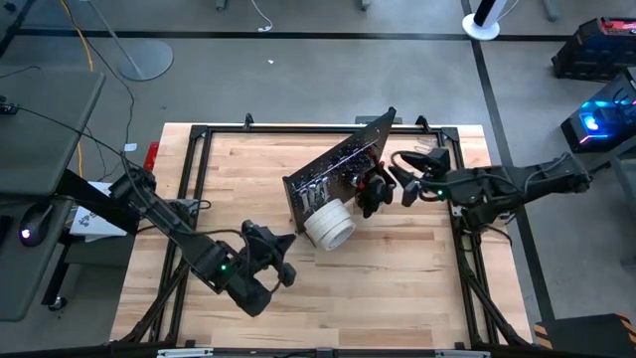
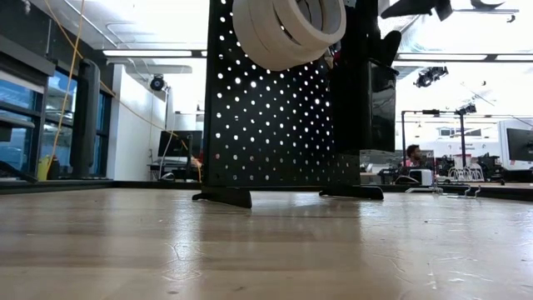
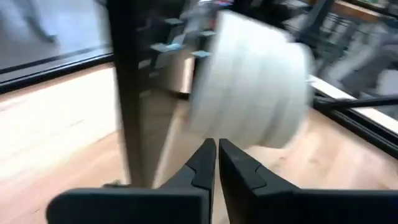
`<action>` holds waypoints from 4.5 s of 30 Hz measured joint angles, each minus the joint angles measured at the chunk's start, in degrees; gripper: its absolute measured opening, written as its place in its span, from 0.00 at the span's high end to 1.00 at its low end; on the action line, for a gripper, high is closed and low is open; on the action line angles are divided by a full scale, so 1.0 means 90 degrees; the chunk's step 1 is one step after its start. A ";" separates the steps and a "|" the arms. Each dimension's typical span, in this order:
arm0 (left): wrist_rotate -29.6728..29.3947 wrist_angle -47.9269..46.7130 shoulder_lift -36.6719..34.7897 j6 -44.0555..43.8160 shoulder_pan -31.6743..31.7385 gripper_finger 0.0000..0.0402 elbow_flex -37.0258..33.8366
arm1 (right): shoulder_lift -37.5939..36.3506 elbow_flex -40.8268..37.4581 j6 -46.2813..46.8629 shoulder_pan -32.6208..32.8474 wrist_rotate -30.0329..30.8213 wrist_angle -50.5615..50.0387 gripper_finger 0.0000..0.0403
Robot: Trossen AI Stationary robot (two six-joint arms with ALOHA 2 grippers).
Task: Hang tools onto peg board
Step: Move the pegboard to the upper middle, then return to Home Position
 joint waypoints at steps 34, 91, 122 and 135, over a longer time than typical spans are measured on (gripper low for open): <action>-0.0341 -0.0100 0.0240 0.0055 0.1144 1.00 -0.0002 | 0.0106 0.0005 0.0393 0.0147 0.0326 0.0183 0.48; -0.0357 -0.3298 0.0231 0.0025 0.2962 1.00 -0.0002 | 0.0104 0.0005 0.2161 -0.0057 -0.0343 -0.1287 0.48; 0.0087 -0.4588 0.0167 0.0693 0.3320 1.00 -0.0005 | 0.0104 0.0002 0.2089 -0.0057 -0.0537 -0.1236 0.48; 0.1542 -0.4322 0.0156 0.0477 0.2352 1.00 0.0010 | 0.0104 0.0002 0.1767 -0.0057 -0.1115 -0.1251 0.48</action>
